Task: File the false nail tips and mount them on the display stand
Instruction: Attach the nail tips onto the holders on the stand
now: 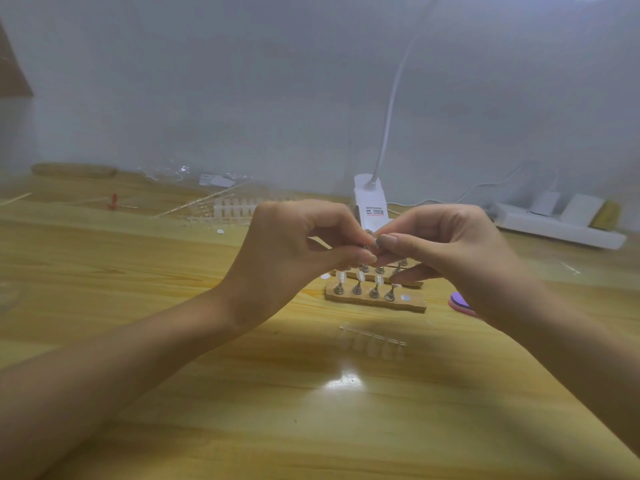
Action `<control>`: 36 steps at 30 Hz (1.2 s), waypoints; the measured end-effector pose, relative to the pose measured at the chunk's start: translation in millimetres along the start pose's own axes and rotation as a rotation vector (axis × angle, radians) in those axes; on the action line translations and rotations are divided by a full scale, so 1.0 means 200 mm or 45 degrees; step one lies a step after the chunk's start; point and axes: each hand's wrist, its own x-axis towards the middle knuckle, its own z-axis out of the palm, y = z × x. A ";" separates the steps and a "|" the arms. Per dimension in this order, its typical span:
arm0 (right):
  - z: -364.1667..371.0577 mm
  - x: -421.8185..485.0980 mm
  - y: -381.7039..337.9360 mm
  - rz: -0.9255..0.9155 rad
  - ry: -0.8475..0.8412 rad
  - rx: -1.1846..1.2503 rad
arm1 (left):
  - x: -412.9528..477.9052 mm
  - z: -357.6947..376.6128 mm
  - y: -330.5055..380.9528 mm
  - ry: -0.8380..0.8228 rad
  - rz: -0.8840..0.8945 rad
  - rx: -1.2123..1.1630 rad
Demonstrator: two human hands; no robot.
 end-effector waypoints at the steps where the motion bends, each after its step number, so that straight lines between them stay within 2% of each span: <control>1: 0.00 0.00 0.00 0.001 -0.003 0.001 | 0.00 0.00 0.00 -0.001 -0.001 -0.001; 26: 0.00 0.00 -0.03 -0.017 -0.011 -0.022 | 0.00 -0.01 -0.01 0.000 -0.008 -0.004; 36: -0.02 0.01 -0.03 0.082 -0.042 0.074 | 0.00 -0.01 -0.02 -0.008 -0.053 -0.096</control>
